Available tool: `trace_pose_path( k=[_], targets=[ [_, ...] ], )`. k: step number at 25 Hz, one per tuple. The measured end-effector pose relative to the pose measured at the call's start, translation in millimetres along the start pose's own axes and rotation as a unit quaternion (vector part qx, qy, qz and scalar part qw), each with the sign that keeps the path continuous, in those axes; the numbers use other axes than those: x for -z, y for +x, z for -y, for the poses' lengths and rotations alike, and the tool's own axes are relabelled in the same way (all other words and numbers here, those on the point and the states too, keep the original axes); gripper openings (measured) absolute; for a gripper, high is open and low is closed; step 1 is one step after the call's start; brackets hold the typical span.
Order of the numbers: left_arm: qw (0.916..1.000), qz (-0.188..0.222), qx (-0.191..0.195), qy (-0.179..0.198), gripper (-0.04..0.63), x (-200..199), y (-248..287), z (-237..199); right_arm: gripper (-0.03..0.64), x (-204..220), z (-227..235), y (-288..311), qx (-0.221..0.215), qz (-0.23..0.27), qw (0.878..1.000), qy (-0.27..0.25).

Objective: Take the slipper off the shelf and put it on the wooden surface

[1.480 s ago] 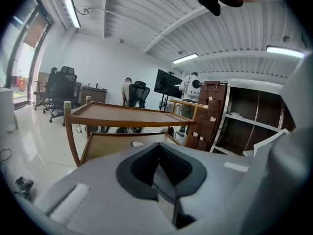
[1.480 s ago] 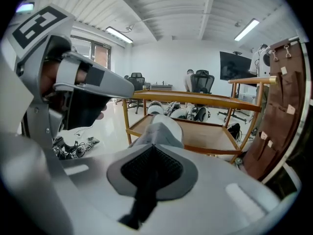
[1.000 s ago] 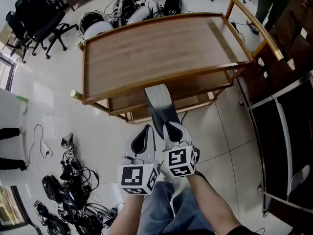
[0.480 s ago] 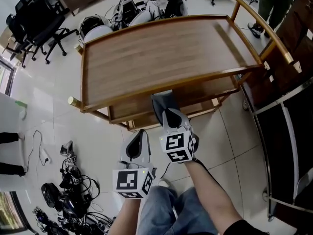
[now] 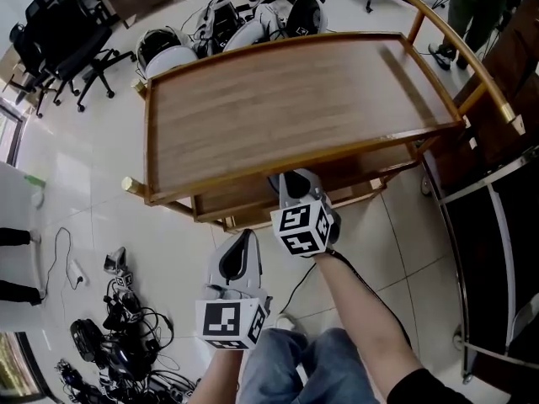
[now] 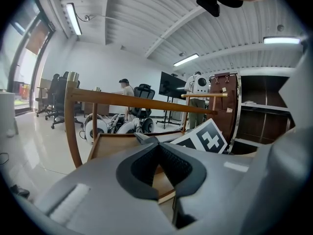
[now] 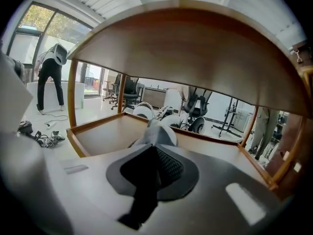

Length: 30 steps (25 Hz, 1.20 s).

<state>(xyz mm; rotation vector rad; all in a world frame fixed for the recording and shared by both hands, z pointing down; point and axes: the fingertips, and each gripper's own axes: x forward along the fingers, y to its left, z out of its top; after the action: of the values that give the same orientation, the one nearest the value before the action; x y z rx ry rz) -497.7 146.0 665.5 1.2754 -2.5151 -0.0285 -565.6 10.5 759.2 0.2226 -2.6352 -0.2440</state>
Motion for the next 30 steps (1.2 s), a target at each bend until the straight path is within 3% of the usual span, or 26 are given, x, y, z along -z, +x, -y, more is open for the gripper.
trace_pose_path(
  k=[5, 8, 17, 30],
  targets=[
    [1.0, -0.004, -0.007, -0.002, 0.005, 6.7, 3.6, -12.5, 0.037, -4.4, 5.1, 16.2, 0.007, 0.008, 1.0, 0.011],
    [0.9999, -0.009, -0.009, -0.004, 0.005, 12.5, 6.2, -13.8, 0.126, -6.8, 5.5, 16.0, -0.002, 0.017, 0.999, 0.029],
    [0.9997, -0.022, 0.005, -0.006, 0.006, 6.3, 12.9, 8.0, 0.126, -10.0, 9.2, -10.5, -0.009, 0.019, 0.999, 0.027],
    [0.9987, -0.045, 0.023, 0.002, 0.005, -47.3, -6.1, 52.9, 0.12, -47.4, 11.8, -115.9, -0.01, 0.02, 0.996, 0.085]
  ],
)
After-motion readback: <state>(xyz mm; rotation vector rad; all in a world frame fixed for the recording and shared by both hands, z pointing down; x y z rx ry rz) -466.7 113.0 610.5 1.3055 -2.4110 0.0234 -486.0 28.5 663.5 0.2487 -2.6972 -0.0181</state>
